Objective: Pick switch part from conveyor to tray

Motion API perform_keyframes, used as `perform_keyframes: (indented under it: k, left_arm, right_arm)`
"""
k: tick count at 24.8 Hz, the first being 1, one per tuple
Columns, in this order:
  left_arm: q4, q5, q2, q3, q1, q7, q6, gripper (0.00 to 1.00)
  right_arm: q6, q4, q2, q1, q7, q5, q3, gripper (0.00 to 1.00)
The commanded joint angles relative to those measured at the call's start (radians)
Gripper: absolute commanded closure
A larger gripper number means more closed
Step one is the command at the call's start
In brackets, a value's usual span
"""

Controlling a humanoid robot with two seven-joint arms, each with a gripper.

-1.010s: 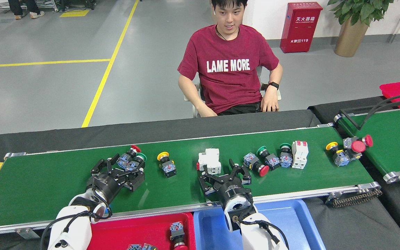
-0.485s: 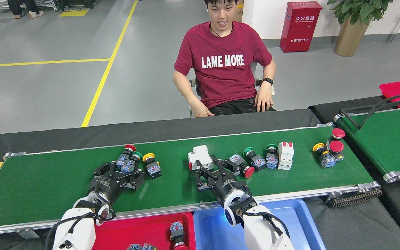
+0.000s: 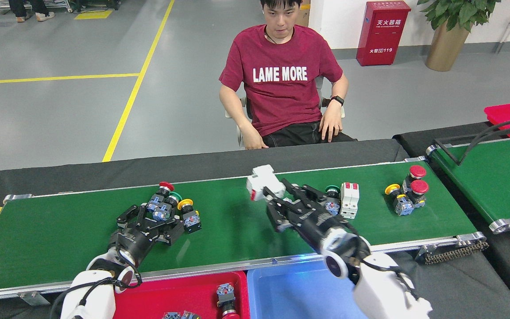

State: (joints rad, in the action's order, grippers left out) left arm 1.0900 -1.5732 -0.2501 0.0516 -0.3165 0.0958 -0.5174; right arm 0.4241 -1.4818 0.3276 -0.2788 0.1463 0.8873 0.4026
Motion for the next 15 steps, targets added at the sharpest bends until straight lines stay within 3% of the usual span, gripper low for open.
perform_keyframes:
  k: [1, 4, 6, 8, 9, 10, 12, 13, 14, 15]
  left_arm:
    - [0.103, 0.048, -0.063, -0.019, 0.057, 0.01, -0.124, 0.92]
    - [0.301, 0.147, -0.133, -0.059, 0.243, 0.001, -0.246, 0.92]
    - [0.424, 0.162, -0.149, -0.081, 0.366, -0.001, -0.268, 0.91]
    - [0.551, 0.165, -0.143, -0.111, 0.494, -0.001, -0.268, 0.82]
    - [0.607, 0.164, -0.132, -0.119, 0.551, -0.005, -0.268, 0.73]
    - [0.65, 0.164, -0.126, -0.121, 0.599, -0.019, -0.268, 0.56]
    - [0.677, 0.16, -0.077, -0.121, 0.637, -0.051, -0.268, 0.01]
    - [0.677, 0.16, -0.041, -0.121, 0.642, -0.053, -0.268, 0.0]
    - [0.673, 0.159, -0.02, -0.121, 0.642, -0.053, -0.268, 0.0]
    - [0.67, 0.16, -0.017, -0.127, 0.642, -0.053, -0.268, 0.0]
  right_arm:
    - [0.248, -0.049, 0.034, 0.062, -0.001, -0.039, -0.119, 0.94]
    - [0.361, -0.094, 0.056, 0.21, 0.006, -0.039, -0.28, 0.93]
    - [0.361, -0.095, 0.08, 0.28, 0.006, -0.041, -0.335, 0.93]
    - [0.361, -0.095, 0.079, 0.357, 0.006, -0.037, -0.395, 0.92]
    - [0.361, -0.095, 0.076, 0.383, 0.009, -0.036, -0.418, 0.92]
    - [0.361, -0.095, 0.076, 0.403, 0.009, -0.034, -0.433, 0.91]
    - [0.361, -0.097, 0.076, 0.438, 0.009, -0.019, -0.452, 0.9]
    - [0.361, -0.1, 0.073, 0.451, 0.009, 0.001, -0.465, 0.85]
    - [0.361, -0.101, 0.061, 0.46, 0.01, 0.021, -0.484, 0.63]
    - [0.361, -0.101, 0.044, 0.461, 0.01, 0.035, -0.498, 0.25]
